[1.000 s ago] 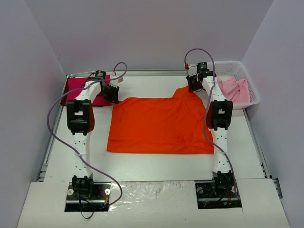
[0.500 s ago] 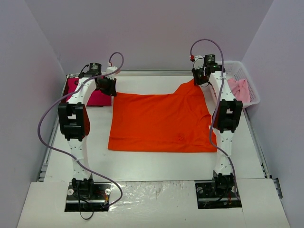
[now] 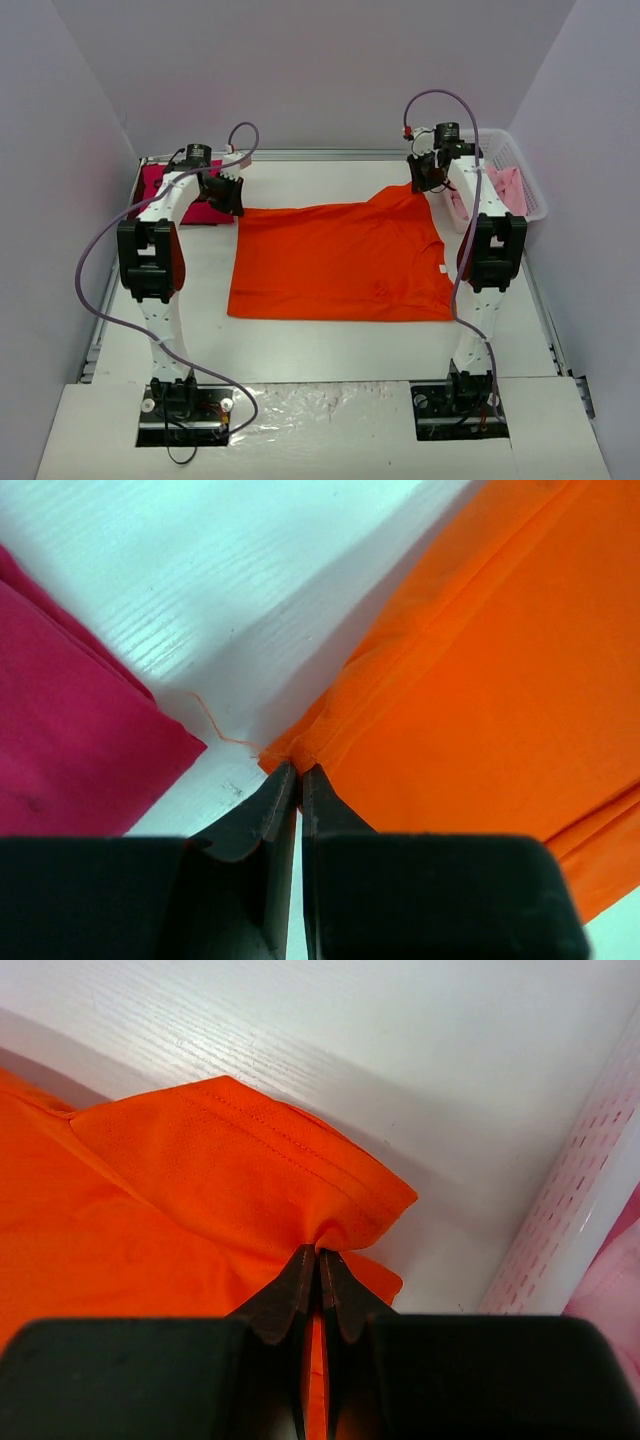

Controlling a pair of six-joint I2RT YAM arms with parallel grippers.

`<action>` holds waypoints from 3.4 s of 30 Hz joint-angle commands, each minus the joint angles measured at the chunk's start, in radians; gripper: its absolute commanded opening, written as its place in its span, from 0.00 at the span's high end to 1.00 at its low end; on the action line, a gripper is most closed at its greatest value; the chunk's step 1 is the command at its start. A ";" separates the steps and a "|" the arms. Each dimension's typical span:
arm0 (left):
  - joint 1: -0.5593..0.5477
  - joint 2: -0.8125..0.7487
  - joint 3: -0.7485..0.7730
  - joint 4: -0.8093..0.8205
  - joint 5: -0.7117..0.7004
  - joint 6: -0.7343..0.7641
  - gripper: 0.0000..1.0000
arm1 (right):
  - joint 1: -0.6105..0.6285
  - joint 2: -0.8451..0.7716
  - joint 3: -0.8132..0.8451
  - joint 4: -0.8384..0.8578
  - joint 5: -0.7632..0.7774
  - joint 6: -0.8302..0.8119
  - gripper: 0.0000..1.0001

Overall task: Fold and stack the t-shirts
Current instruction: Grap the side of the flattened tshirt furthest away from the robot with both arms, then fold the other side of the tshirt into a rectangle

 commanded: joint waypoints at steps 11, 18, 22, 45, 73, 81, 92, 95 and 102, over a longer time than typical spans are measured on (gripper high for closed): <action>0.027 -0.140 -0.089 -0.013 0.048 0.065 0.98 | -0.016 -0.240 -0.224 -0.013 -0.017 -0.036 1.00; 0.027 -0.180 -0.178 0.007 0.058 0.088 0.98 | -0.018 -0.309 -0.335 -0.013 -0.011 -0.052 1.00; 0.027 -0.196 -0.221 0.016 0.063 0.103 0.98 | -0.018 -0.347 -0.401 -0.013 -0.014 -0.058 1.00; 0.025 -0.239 -0.371 0.045 0.066 0.147 0.98 | -0.018 -0.394 -0.663 -0.005 -0.047 -0.107 1.00; -0.008 -0.242 -0.448 0.042 -0.008 0.223 0.81 | -0.018 -0.315 -0.728 -0.003 -0.056 -0.116 0.73; -0.007 -0.328 -0.373 -0.061 0.003 0.232 0.78 | -0.018 -0.407 -0.650 -0.117 -0.106 -0.136 0.64; -0.001 -0.456 -0.367 -0.139 -0.012 0.239 0.62 | -0.018 -0.470 -0.622 -0.198 -0.120 -0.193 0.55; 0.004 -0.486 -0.371 -0.156 -0.021 0.239 0.57 | -0.018 -0.440 -0.596 -0.198 -0.123 -0.210 0.53; 0.036 -0.596 -0.430 -0.181 -0.035 0.239 0.52 | -0.018 -0.260 -0.450 -0.201 -0.154 -0.233 0.53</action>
